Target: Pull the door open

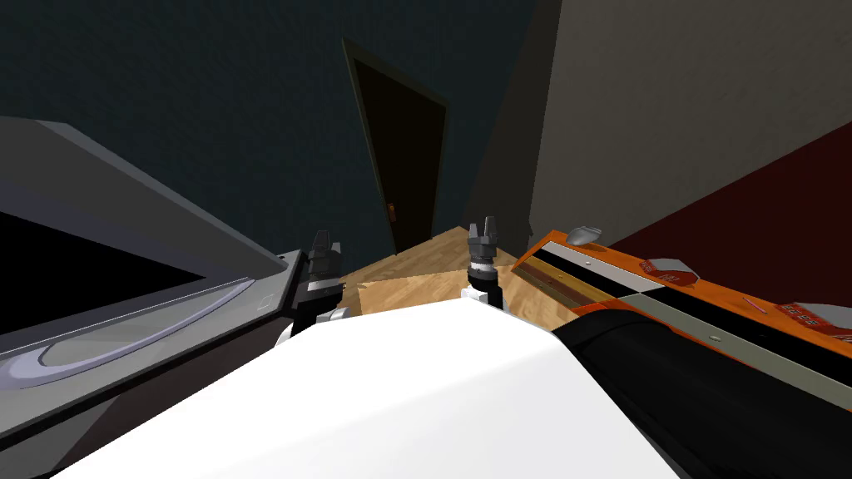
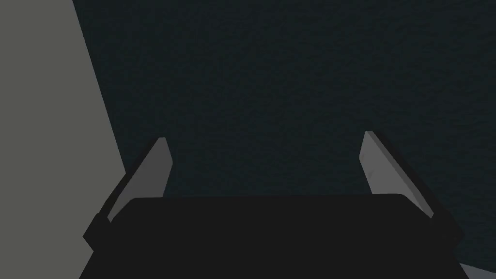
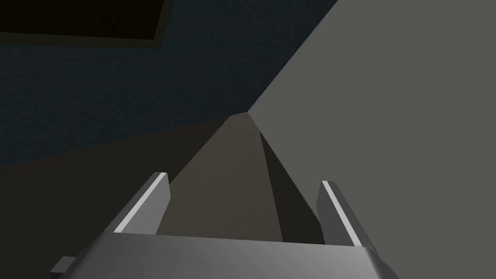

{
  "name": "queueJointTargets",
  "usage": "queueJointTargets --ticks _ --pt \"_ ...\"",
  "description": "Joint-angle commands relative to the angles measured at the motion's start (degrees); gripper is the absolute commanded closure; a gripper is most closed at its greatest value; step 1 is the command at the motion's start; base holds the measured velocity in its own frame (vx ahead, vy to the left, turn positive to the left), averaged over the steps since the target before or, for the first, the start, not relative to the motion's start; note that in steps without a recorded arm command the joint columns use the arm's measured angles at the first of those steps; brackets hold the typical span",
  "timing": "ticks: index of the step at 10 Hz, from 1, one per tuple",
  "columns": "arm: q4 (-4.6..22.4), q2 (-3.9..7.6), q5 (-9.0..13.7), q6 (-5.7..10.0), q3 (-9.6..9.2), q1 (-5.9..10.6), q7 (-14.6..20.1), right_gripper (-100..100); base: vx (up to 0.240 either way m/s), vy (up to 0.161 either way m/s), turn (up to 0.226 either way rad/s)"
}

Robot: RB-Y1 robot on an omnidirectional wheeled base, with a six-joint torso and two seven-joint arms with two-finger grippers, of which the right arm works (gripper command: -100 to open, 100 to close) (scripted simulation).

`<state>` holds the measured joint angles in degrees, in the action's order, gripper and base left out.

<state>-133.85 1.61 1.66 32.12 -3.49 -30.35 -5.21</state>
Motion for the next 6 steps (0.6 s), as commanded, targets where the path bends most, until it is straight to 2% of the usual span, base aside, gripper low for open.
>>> queueJointTargets --ticks 1,4,6 --pt "1.0 0.28 -1.0 -0.03 -0.17 0.47 -0.5 -100 0.108 -0.080 0.004" --pt "2.7 0.72 -2.9 -0.07 -0.49 1.31 -1.4 -100 0.167 0.067 -0.031" --pt "4.7 1.15 -4.9 -0.12 -0.84 2.26 -2.3 -100 0.182 0.059 -0.030"
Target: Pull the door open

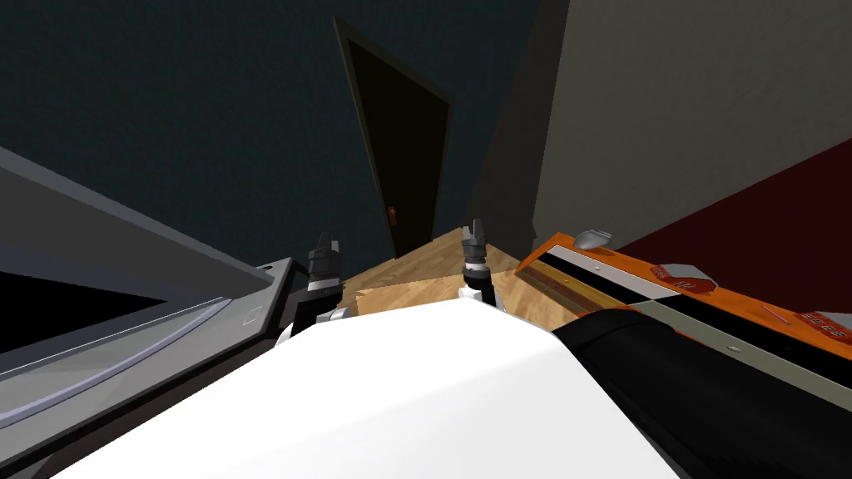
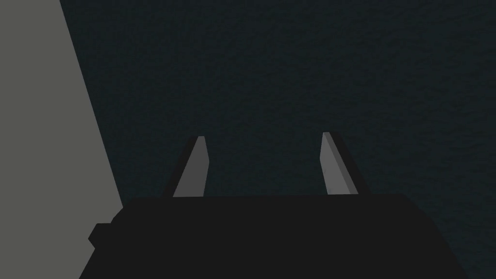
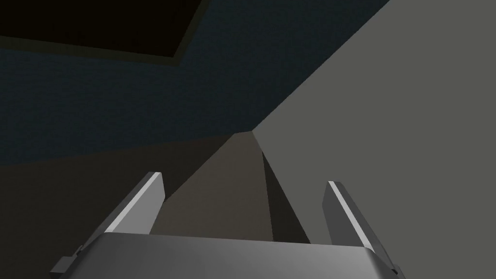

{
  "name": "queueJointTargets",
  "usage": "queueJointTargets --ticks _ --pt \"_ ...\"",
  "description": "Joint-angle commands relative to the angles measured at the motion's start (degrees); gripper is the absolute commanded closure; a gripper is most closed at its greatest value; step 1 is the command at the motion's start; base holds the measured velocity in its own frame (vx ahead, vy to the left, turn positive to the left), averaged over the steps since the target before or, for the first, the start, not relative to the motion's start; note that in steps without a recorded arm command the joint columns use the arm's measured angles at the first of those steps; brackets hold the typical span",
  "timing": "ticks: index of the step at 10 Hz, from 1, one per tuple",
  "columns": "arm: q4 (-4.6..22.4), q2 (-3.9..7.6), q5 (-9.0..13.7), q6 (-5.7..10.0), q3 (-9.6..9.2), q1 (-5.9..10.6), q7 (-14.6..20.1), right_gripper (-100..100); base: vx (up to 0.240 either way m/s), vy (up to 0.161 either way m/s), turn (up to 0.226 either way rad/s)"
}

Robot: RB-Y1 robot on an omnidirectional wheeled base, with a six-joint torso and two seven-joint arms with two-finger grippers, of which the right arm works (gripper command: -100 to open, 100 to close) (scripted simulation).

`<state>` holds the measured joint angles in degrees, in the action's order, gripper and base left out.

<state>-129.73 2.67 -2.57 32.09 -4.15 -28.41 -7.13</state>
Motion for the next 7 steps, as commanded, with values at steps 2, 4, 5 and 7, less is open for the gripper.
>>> queueJointTargets --ticks 2,4,5,7 --pt "2.9 0.53 -3.1 -0.15 -0.60 1.43 -1.6 -100 0.183 0.040 -0.038" --pt "5.5 0.98 -5.9 -0.22 -1.07 2.68 -2.9 -100 0.199 0.069 -0.043" --pt "6.2 1.09 -6.7 -0.24 -1.20 3.04 -3.2 -100 0.170 0.079 -0.032" --pt "8.4 1.41 -9.0 -0.30 -1.60 4.10 -4.3 -100 0.138 0.064 -0.033"
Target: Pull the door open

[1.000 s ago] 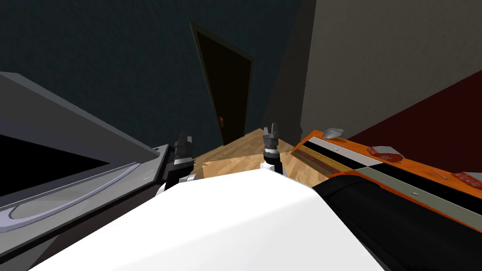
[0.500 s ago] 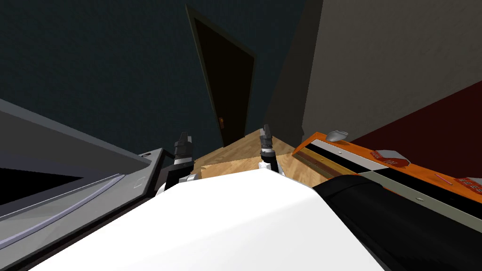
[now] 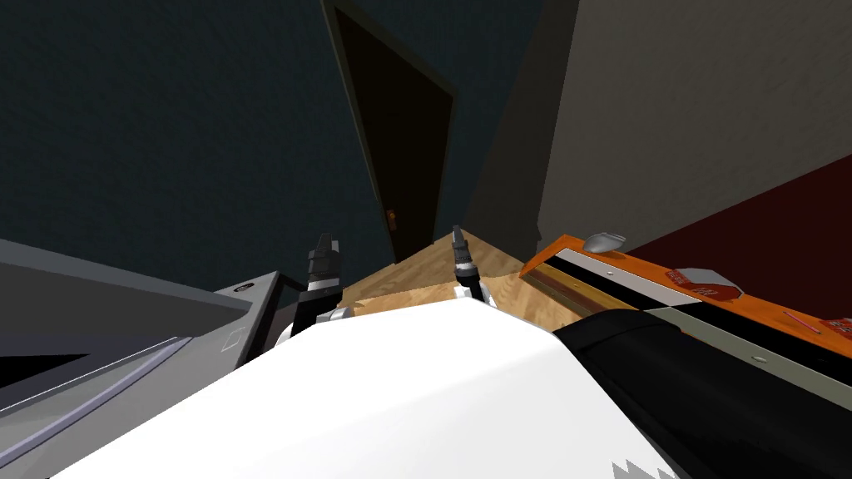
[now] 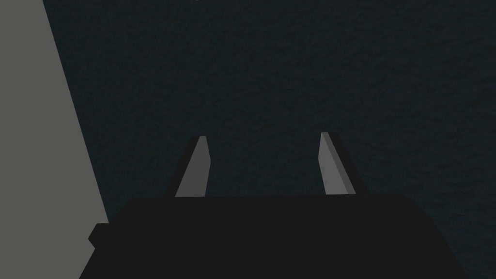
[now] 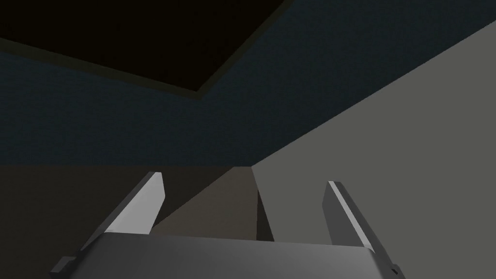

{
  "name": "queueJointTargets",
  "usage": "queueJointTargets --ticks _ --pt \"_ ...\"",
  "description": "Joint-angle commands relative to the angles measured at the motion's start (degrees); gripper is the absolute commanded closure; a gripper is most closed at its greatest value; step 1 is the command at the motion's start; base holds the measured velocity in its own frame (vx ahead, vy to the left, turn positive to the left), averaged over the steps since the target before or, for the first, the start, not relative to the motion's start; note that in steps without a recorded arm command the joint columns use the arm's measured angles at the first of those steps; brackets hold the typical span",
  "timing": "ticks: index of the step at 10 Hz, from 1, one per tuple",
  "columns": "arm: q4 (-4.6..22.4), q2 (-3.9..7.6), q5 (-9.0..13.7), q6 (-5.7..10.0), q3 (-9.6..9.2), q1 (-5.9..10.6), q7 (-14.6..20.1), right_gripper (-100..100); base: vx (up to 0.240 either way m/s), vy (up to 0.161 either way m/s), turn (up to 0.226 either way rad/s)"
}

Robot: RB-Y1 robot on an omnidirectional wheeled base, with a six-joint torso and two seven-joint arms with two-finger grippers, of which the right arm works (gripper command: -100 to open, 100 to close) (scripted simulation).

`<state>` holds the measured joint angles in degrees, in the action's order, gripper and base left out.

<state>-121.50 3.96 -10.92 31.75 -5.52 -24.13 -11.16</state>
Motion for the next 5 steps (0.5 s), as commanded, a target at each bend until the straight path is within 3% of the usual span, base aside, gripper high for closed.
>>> queueJointTargets --ticks 1,5 --pt "1.8 0.32 -2.3 0.01 -0.51 0.58 -1.1 -100 0.144 0.052 -0.043" --pt "5.9 0.80 -6.6 -0.10 -1.25 2.56 -3.2 -100 0.142 0.079 -0.036"
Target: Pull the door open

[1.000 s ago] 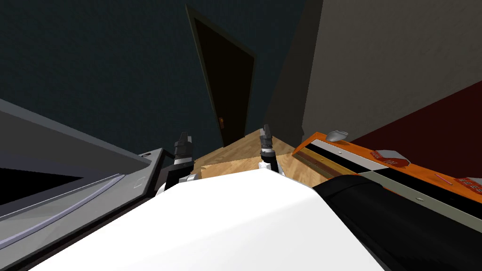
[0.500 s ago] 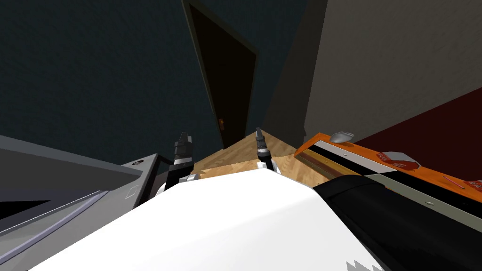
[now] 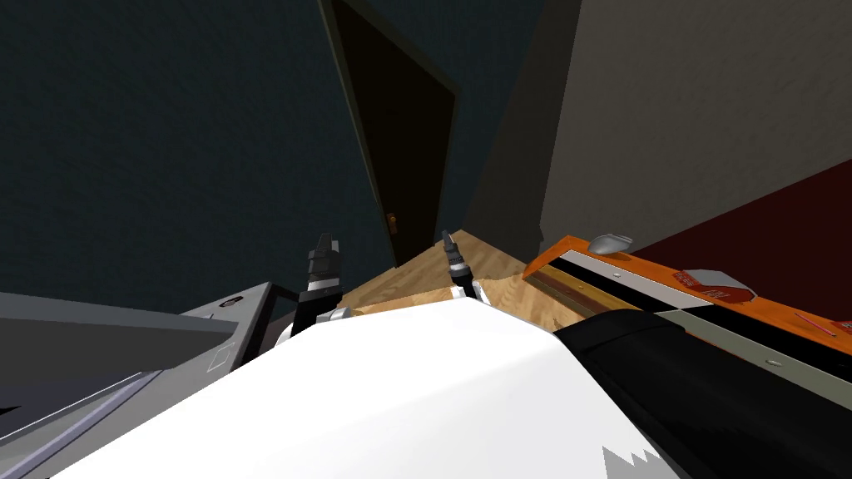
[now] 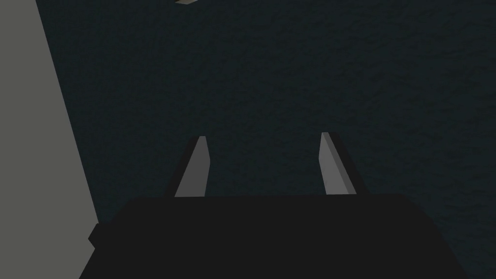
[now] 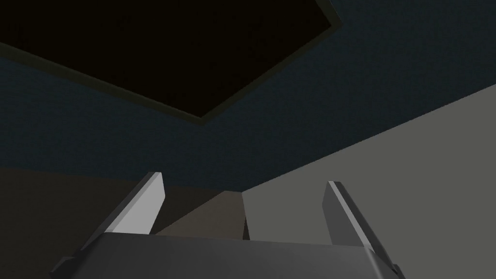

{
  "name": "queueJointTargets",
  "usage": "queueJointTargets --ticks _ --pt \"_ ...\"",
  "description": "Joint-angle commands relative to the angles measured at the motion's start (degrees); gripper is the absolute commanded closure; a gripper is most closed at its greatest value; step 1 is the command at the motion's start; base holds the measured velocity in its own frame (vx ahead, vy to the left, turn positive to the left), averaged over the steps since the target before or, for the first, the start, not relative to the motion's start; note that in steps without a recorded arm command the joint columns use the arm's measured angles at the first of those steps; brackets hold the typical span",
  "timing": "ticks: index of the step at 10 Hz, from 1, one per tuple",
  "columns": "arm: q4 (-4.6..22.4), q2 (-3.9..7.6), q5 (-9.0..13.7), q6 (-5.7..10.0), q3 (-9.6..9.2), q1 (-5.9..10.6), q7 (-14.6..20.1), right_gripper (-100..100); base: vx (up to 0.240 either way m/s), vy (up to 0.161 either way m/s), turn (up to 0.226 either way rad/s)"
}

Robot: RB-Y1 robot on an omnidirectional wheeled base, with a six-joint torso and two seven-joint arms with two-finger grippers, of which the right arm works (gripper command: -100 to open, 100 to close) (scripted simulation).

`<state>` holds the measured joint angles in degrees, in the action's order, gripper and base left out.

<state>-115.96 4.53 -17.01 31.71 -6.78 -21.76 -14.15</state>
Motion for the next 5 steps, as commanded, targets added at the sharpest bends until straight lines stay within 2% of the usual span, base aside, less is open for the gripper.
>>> queueJointTargets --ticks 1,3,4,5 --pt "2.1 0.40 -2.4 -0.11 -0.30 1.02 -1.0 -100 0.131 0.079 -0.044" --pt "3.8 0.57 -4.2 -0.15 -0.61 1.86 -1.9 -100 0.114 0.063 -0.034" --pt "5.6 0.72 -6.0 -0.20 -0.93 2.71 -2.8 -100 0.116 0.052 -0.059" --pt "6.5 0.79 -7.0 -0.22 -1.09 3.14 -3.2 -100 0.141 0.061 -0.032"
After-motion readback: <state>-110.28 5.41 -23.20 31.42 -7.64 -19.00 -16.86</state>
